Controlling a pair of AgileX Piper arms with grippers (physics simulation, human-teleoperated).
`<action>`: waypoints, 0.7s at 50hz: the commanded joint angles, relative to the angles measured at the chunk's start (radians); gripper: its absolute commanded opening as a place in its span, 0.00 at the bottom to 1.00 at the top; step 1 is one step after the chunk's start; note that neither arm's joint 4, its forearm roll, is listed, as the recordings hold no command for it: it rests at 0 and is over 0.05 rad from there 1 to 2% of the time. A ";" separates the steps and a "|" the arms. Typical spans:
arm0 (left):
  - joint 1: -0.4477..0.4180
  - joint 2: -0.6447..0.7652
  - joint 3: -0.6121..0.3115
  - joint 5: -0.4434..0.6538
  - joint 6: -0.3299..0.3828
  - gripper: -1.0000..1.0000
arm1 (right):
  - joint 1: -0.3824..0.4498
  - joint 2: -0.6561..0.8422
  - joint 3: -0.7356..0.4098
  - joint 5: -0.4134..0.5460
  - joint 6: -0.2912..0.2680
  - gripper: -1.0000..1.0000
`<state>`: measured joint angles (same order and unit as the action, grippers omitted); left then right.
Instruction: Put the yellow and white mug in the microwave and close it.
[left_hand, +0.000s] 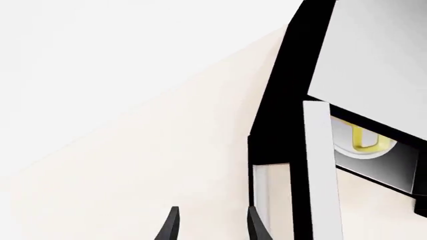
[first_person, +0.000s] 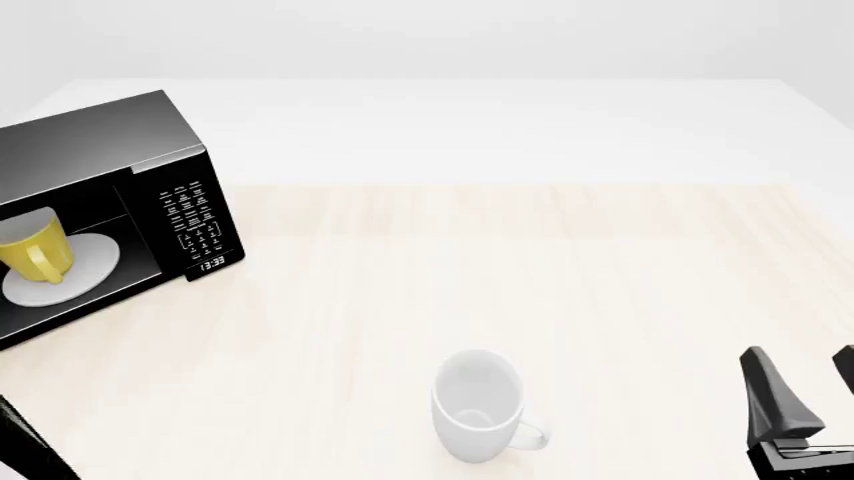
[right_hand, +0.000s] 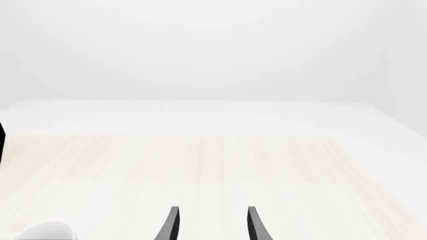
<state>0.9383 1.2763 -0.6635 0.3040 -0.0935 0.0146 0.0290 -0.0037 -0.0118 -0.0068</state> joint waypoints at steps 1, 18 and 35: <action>-0.052 0.018 0.004 -0.012 -0.017 1.00 | 0.000 0.000 0.000 0.000 0.000 1.00; -0.108 0.044 0.009 -0.031 -0.018 1.00 | 0.001 0.001 0.000 0.000 0.000 1.00; -0.175 0.059 0.014 -0.044 -0.028 1.00 | 0.001 0.001 0.000 -0.001 -0.001 1.00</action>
<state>0.8018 1.3276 -0.6544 0.2663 -0.1171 0.0154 0.0302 -0.0037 -0.0125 -0.0072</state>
